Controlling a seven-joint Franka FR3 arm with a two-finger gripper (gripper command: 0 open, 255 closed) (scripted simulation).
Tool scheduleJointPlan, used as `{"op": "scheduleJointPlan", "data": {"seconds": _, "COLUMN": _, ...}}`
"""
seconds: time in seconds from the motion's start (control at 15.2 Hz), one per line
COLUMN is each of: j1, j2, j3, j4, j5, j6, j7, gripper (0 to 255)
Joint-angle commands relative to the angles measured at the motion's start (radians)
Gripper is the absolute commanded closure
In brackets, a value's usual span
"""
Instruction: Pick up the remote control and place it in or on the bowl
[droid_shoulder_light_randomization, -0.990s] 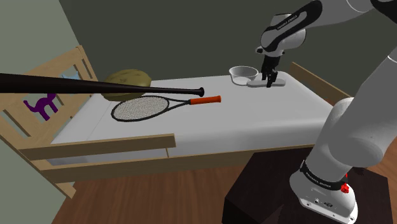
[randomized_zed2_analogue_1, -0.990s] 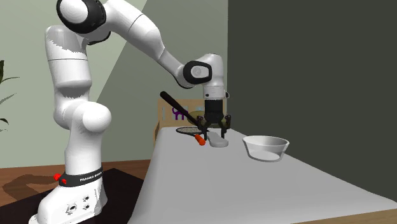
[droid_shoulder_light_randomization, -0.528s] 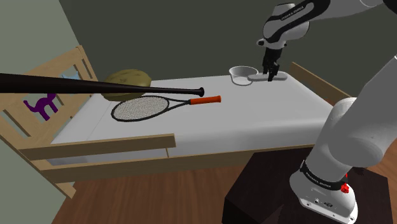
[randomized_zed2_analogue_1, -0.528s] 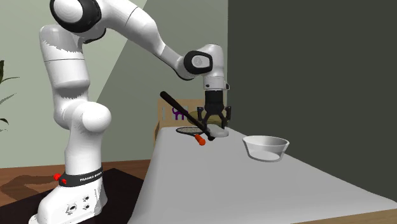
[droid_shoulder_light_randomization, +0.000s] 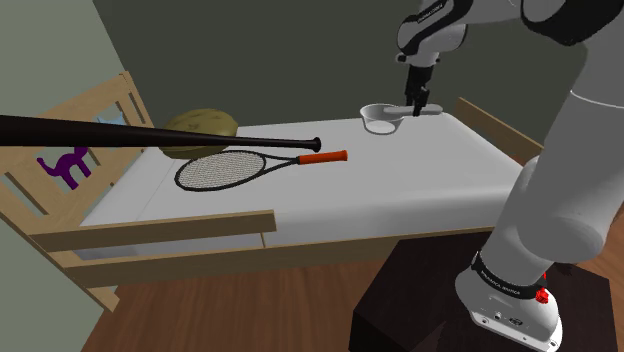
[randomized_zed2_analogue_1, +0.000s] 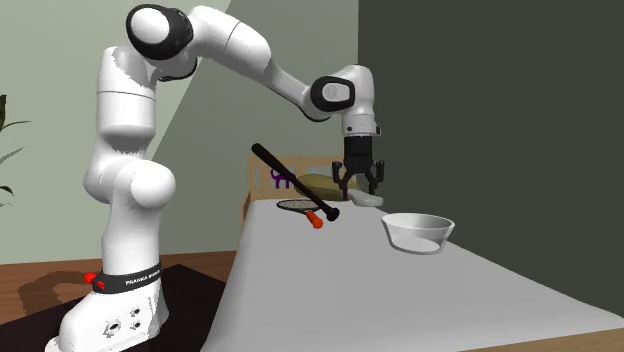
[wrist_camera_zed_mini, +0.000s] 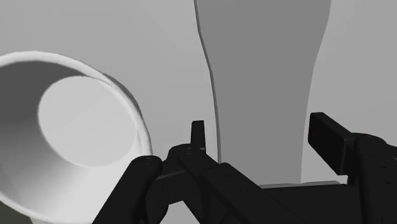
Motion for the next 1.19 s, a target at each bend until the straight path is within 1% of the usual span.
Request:
{"op": "scheduleJointPlan", "data": {"seconds": 0.0, "j1": -0.018, "j2": 0.121, "j3": -0.004, "j4": 0.110, "j5": 0.103, "j6": -0.029, "j7": -0.061, "gripper": 255}}
{"op": "scheduleJointPlan", "data": {"seconds": 0.13, "j1": -0.064, "j2": 0.229, "j3": 0.012, "j4": 0.220, "j5": 0.184, "j6": -0.067, "j7": -0.106, "gripper": 255}}
{"op": "scheduleJointPlan", "data": {"seconds": 0.26, "j1": -0.120, "j2": 0.330, "j3": 0.037, "j4": 0.340, "j5": 0.252, "j6": -0.113, "j7": -0.137, "gripper": 255}}
{"op": "scheduleJointPlan", "data": {"seconds": 0.53, "j1": -0.251, "j2": 0.525, "j3": 0.094, "j4": 0.618, "j5": 0.355, "j6": -0.223, "j7": -0.160, "gripper": 255}}
{"op": "scheduleJointPlan", "data": {"seconds": 0.73, "j1": -0.370, "j2": 0.685, "j3": 0.141, "j4": 0.892, "j5": 0.417, "j6": -0.332, "j7": -0.145, "gripper": 255}}
{"op": "scheduleJointPlan", "data": {"seconds": 0.79, "j1": -0.420, "j2": 0.749, "j3": 0.160, "j4": 1.013, "j5": 0.436, "j6": -0.380, "j7": -0.132, "gripper": 255}}
{"op": "scheduleJointPlan", "data": {"seconds": 0.86, "j1": -0.483, "j2": 0.828, "j3": 0.182, "j4": 1.167, "j5": 0.457, "j6": -0.441, "j7": -0.110, "gripper": 255}}
{"op": "scheduleJointPlan", "data": {"seconds": 0.92, "j1": -0.494, "j2": 0.840, "j3": 0.188, "j4": 1.193, "j5": 0.458, "j6": -0.451, "j7": -0.106, "gripper": 255}}
{"op": "scheduleJointPlan", "data": {"seconds": 1.12, "j1": -0.471, "j2": 0.829, "j3": 0.185, "j4": 1.125, "j5": 0.457, "j6": -0.402, "j7": -0.117, "gripper": 255}}
